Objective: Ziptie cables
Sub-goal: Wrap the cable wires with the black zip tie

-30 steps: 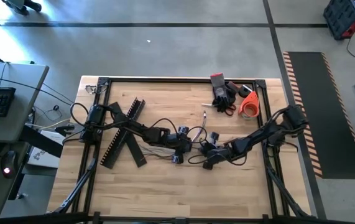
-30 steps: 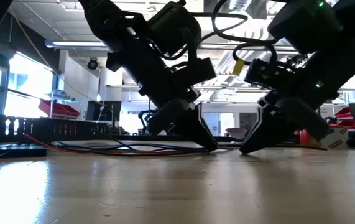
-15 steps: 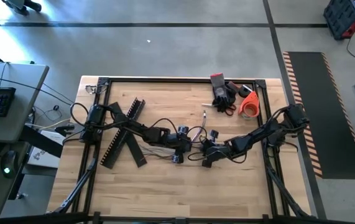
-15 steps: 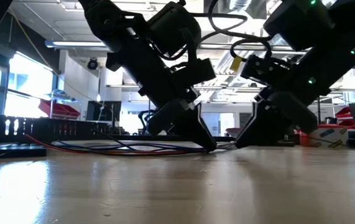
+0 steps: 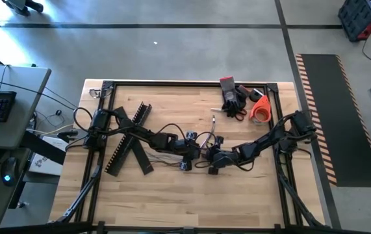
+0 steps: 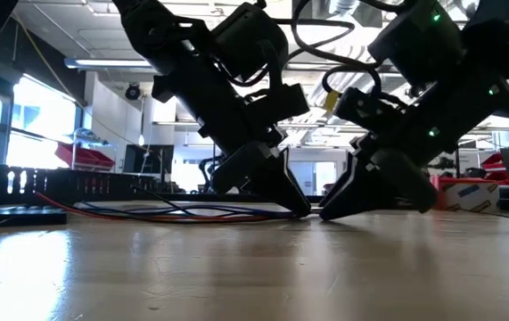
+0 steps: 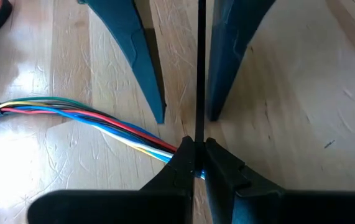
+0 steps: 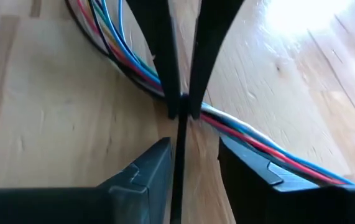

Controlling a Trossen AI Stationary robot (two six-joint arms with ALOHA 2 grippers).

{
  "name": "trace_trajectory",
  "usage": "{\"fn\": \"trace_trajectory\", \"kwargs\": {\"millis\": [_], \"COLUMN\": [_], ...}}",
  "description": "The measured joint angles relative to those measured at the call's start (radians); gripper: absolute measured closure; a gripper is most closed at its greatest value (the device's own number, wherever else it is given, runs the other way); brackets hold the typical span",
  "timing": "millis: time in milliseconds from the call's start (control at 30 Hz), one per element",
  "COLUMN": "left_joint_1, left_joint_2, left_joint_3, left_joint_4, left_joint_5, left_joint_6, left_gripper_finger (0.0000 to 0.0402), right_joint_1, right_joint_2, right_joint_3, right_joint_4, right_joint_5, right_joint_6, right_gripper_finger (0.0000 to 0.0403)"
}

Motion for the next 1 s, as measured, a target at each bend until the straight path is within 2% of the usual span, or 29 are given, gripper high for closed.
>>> {"fn": "trace_trajectory", "kwargs": {"millis": [300, 500, 700, 867, 1000], "left_joint_1": [-0.001, -0.004, -0.005, -0.006, -0.006], "left_joint_2": [0.000, 0.000, 0.000, 0.000, 0.000], "left_joint_3": [0.000, -0.001, 0.001, 0.004, 0.000], "left_joint_4": [0.002, 0.004, -0.013, -0.010, 0.006], "left_joint_5": [0.000, 0.000, -0.035, -0.041, -0.008], "left_joint_6": [-0.019, -0.025, -0.025, -0.024, -0.016], "left_gripper_finger": [0.0401, 0.0401, 0.0401, 0.0401, 0.0401], "right_joint_1": [0.000, 0.006, 0.031, 0.082, 0.082], "right_joint_2": [0.000, 0.001, 0.001, -0.006, -0.006], "right_joint_3": [0.000, 0.000, 0.003, -0.006, -0.009], "right_joint_4": [0.025, 0.025, 0.005, -0.059, -0.002], "right_joint_5": [-0.007, -0.007, 0.020, 0.106, 0.045], "right_joint_6": [-0.033, -0.053, 0.064, 0.197, 0.168], "right_gripper_finger": [0.0342, 0.0396, 0.0401, 0.0402, 0.0402]}}
